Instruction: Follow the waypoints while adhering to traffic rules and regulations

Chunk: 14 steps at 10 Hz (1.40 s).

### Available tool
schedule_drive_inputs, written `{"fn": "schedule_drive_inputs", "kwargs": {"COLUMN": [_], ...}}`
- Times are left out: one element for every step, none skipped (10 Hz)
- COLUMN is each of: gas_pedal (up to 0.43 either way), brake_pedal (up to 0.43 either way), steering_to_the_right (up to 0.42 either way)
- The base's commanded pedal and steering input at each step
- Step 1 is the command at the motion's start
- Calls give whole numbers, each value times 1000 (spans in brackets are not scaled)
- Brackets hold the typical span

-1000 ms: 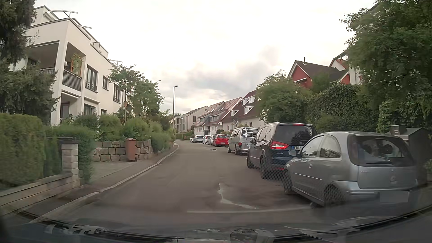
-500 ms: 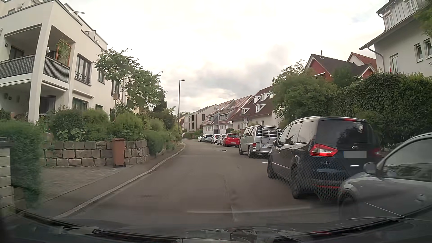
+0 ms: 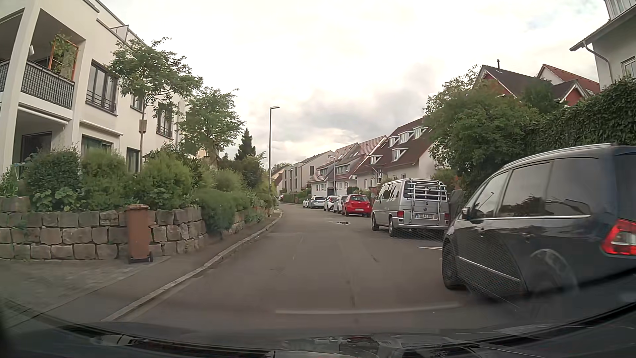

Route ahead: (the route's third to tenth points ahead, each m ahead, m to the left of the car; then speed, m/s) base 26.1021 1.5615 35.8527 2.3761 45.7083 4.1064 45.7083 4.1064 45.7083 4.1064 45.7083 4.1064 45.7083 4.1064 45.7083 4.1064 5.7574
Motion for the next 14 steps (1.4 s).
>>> {"fn": "schedule_drive_inputs", "kwargs": {"gas_pedal": [59,59,59,59,59,59,59,59,59,59,59,59,59,59], "brake_pedal": [0,0,0,0,0,0,0,0,0,0,0,0,0,0], "steering_to_the_right": [-12,-12,-6,4,14,14,9,8,9,9,7,6,4,-6]}}
